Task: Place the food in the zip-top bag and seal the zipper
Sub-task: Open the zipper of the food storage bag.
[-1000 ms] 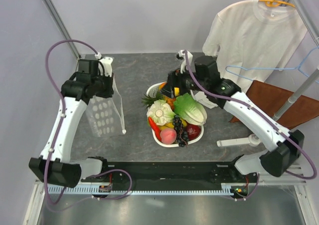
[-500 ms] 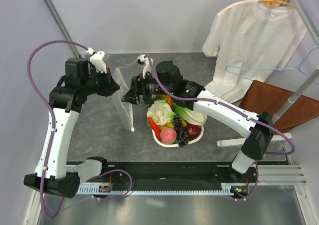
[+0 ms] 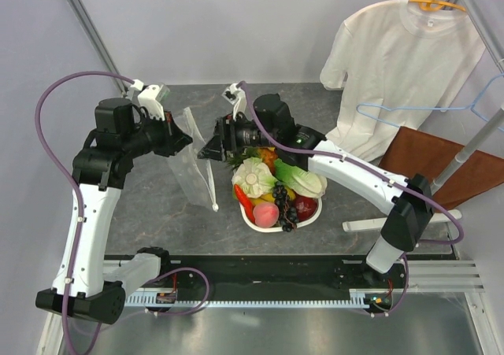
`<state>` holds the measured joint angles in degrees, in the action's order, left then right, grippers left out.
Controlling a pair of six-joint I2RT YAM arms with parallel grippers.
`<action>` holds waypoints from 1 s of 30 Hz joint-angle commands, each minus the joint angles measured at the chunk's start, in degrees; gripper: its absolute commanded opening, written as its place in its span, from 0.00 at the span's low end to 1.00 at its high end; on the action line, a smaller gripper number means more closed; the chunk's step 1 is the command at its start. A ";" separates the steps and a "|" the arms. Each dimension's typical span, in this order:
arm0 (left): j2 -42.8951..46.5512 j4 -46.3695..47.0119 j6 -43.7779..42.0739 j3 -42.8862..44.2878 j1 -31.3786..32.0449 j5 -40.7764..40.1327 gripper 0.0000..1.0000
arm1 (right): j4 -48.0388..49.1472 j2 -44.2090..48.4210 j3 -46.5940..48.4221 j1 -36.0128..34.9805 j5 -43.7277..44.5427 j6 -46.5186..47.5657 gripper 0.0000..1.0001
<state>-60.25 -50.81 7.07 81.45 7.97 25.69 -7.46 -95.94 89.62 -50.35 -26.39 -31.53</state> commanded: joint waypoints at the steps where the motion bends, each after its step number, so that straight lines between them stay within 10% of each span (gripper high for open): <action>1: 1.19 2.38 2.24 -0.06 -0.41 3.83 0.02 | 5.00 3.04 -2.08 2.36 -5.24 -4.24 0.72; 10: 0.66 3.08 4.00 -0.50 -0.58 7.79 0.02 | 12.99 2.08 -4.20 2.45 -11.14 -11.27 0.48; 14: 0.22 2.73 4.62 0.02 -1.20 6.14 0.02 | 12.22 1.55 -3.76 2.27 -9.21 -10.06 0.05; 22: -0.49 -2.37 1.28 3.46 -1.73 -11.99 0.04 | -9.15 -1.52 6.16 0.87 24.71 3.14 0.00; 24: 0.65 -2.28 0.84 1.70 -1.81 -9.44 0.21 | -9.50 -3.36 7.84 0.43 25.86 2.53 0.00; 28: 3.20 -0.96 1.63 -1.81 -1.73 -8.20 0.87 | -8.89 -6.18 12.40 -0.98 25.52 -0.02 0.00; 30: 4.60 0.78 2.59 -4.36 -1.73 -8.20 0.91 | -7.31 -7.24 12.77 -1.86 24.21 -2.64 0.00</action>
<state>-58.76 -52.23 8.86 80.18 6.44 17.89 -15.51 -101.32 98.70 -50.19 -4.12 -31.29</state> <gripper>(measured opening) 0.867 0.010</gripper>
